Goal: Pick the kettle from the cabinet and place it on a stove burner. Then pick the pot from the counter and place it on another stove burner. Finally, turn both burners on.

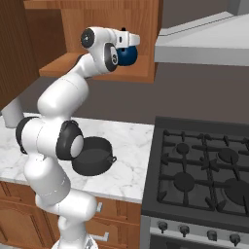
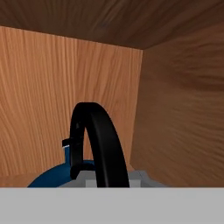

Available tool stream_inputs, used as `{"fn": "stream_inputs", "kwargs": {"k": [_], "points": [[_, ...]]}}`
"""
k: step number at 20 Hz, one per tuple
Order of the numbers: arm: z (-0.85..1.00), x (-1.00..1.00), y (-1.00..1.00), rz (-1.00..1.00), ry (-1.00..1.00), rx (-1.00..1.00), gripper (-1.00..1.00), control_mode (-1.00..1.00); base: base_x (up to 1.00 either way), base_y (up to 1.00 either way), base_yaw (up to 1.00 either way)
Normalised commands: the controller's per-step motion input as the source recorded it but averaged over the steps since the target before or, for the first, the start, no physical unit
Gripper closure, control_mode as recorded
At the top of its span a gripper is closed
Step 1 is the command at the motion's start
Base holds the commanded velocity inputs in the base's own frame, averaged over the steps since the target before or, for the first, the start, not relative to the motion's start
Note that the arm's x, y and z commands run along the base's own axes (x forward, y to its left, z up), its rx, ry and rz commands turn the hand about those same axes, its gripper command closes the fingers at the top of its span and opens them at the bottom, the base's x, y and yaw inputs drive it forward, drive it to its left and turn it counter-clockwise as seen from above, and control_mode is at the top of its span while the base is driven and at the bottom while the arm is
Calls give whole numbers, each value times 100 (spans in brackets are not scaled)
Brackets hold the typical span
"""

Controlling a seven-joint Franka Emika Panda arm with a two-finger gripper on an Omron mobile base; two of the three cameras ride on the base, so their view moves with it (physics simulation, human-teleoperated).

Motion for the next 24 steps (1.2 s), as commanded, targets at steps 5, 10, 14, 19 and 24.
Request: {"fn": "stream_inputs", "kwargs": {"k": [5, 10, 14, 19, 24], "points": [[0, -11, 0, 0, 0, 0, 100, -100, 0, 0, 0], [0, -43, 2, -2, 0, 0, 100, -100, 0, 0, 0], [0, -52, 3, -5, 0, 0, 100, -100, 0, 0, 0], [0, -54, 4, -3, 0, 0, 100, -100, 0, 0, 0], [0, -59, 11, -2, 0, 0, 100, -100, 0, 0, 0]]}}
